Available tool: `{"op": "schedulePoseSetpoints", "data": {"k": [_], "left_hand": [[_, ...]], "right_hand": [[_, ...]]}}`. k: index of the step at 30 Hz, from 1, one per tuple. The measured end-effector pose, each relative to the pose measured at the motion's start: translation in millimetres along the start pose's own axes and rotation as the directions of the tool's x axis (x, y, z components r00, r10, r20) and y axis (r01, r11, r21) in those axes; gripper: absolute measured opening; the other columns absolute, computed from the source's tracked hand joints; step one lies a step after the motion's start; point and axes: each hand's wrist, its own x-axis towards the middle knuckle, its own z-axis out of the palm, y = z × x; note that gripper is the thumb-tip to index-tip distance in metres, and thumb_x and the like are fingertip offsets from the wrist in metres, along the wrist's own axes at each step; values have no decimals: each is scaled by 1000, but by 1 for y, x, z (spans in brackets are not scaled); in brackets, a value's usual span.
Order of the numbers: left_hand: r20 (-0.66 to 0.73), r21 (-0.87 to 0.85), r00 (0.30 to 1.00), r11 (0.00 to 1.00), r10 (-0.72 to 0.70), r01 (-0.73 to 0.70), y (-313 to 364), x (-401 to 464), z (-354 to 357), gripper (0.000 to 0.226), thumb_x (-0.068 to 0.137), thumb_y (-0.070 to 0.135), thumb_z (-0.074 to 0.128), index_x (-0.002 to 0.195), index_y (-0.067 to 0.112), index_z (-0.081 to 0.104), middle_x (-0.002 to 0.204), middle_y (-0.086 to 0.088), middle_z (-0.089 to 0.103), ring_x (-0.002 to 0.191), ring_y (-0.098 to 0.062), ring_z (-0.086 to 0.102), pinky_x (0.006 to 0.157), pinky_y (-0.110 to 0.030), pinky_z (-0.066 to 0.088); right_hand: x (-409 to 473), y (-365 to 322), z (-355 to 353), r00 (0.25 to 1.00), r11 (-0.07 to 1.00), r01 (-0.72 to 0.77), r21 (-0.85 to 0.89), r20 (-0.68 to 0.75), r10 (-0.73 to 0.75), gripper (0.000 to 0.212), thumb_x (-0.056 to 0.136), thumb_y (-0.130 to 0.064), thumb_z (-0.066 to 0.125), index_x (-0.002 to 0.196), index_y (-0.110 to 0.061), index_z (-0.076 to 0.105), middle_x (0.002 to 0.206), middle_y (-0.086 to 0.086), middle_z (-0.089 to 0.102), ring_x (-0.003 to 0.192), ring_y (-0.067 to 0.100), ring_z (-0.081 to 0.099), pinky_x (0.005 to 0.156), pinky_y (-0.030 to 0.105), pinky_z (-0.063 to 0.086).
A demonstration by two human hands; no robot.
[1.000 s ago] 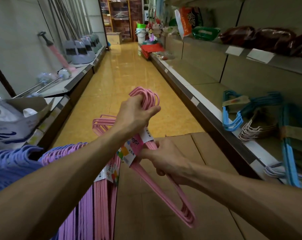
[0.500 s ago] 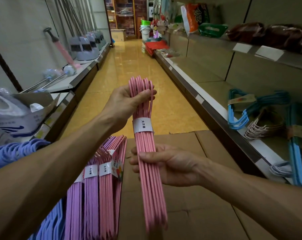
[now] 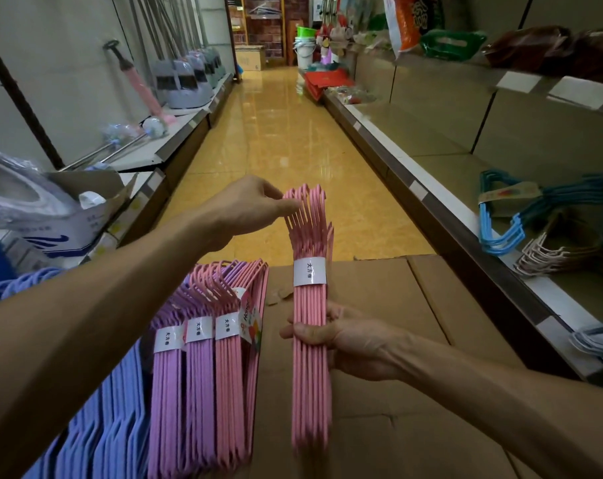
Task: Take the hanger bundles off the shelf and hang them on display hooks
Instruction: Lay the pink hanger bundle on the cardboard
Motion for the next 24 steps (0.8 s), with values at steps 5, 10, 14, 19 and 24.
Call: {"op": "schedulePoseSetpoints", "data": {"k": [5, 10, 14, 19, 24], "left_hand": [[70, 66, 994, 994, 82, -86, -32, 2, -1, 69, 89, 22, 71, 148, 32, 35, 149, -2, 44, 125, -20, 52, 93, -35, 51], [117, 182, 990, 978, 80, -101, -62, 11, 1, 70, 89, 10, 65, 148, 32, 34, 153, -4, 41, 125, -15, 49, 88, -21, 42], [120, 277, 991, 957, 52, -84, -84, 18, 3, 63, 92, 8, 59, 147, 25, 34, 150, -6, 44, 109, -9, 49, 69, -9, 38], [99, 324, 995, 946, -16, -17, -110, 17, 9, 48, 97, 15, 53, 143, 22, 43, 142, -8, 53, 102, -15, 57, 81, -23, 51], [126, 337, 988, 941, -91, 44, -126, 20, 12, 45, 97, 17, 53, 141, 21, 45, 140, -8, 55, 117, -21, 57, 90, -25, 46]], "right_hand": [[29, 23, 5, 998, 996, -39, -84, -58, 34, 24, 93, -5, 62, 115, -16, 60, 94, 0, 70, 81, 11, 68, 67, 28, 56], [67, 44, 9, 994, 992, -39, -121, -109, 25, 29, 93, -4, 62, 120, -15, 61, 107, 8, 71, 97, 23, 70, 84, 40, 60], [91, 63, 11, 990, 983, -81, -164, -129, 60, 32, 91, -7, 65, 121, -17, 59, 115, 11, 70, 105, 27, 70, 93, 48, 57], [111, 90, 19, 983, 962, -153, -225, -132, 125, 27, 91, -13, 66, 117, -19, 63, 111, 5, 73, 102, 21, 71, 96, 44, 56], [119, 103, 24, 977, 934, -191, -303, -149, 151, 25, 91, -17, 67, 115, -22, 63, 111, 2, 72, 103, 19, 70, 97, 43, 55]]}}
